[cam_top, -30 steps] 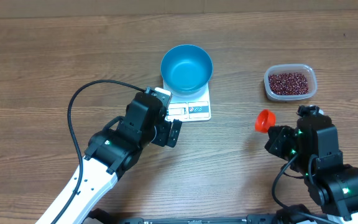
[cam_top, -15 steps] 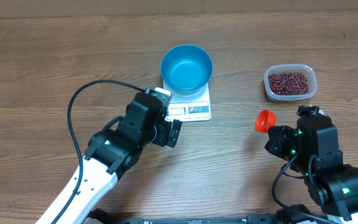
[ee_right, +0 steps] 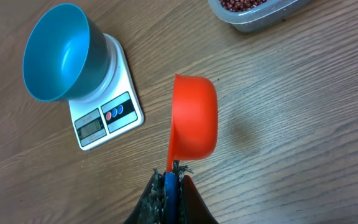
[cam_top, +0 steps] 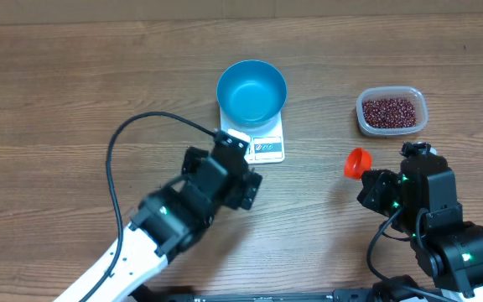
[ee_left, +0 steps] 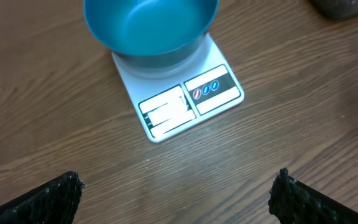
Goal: Scoop item into bowl and weigh 150g on scale
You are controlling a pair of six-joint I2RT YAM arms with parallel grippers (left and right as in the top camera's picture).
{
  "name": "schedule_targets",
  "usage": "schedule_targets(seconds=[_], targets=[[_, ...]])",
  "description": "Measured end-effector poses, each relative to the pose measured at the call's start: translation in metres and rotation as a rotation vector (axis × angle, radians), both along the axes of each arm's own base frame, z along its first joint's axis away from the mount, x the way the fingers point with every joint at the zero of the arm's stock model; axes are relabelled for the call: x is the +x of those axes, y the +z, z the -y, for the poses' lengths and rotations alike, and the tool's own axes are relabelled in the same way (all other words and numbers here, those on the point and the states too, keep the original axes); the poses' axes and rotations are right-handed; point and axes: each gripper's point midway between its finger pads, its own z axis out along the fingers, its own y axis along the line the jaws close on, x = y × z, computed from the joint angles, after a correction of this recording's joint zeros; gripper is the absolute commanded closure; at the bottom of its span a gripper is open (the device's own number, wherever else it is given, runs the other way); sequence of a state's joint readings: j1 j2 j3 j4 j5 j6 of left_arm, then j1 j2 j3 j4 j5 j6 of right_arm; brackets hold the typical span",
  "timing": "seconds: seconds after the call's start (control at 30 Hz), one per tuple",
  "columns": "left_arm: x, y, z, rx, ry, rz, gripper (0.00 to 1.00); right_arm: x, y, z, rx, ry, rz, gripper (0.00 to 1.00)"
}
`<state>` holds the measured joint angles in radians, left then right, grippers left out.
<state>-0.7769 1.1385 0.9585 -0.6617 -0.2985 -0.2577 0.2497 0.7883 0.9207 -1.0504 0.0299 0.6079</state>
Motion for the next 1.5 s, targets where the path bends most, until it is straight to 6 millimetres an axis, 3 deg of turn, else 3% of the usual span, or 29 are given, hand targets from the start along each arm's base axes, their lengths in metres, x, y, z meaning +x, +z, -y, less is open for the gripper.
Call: schedule_targets(seconds=[0.2,0.63,1.5], targets=[[0.000,0.012,-0.011,-0.030,0.041,0.053,0.00,-0.002,-0.002,0.001,-0.004,0.001,-0.009,0.96],[0.011,0.008,-0.030,-0.087,0.023,0.005,0.00,-0.002,-0.002,0.001,-0.004,0.001,-0.012,0.96],[0.009,0.004,-0.024,-0.102,-0.017,-0.009,0.00,-0.002,-0.002,0.001,-0.005,0.003,-0.012,0.96]])
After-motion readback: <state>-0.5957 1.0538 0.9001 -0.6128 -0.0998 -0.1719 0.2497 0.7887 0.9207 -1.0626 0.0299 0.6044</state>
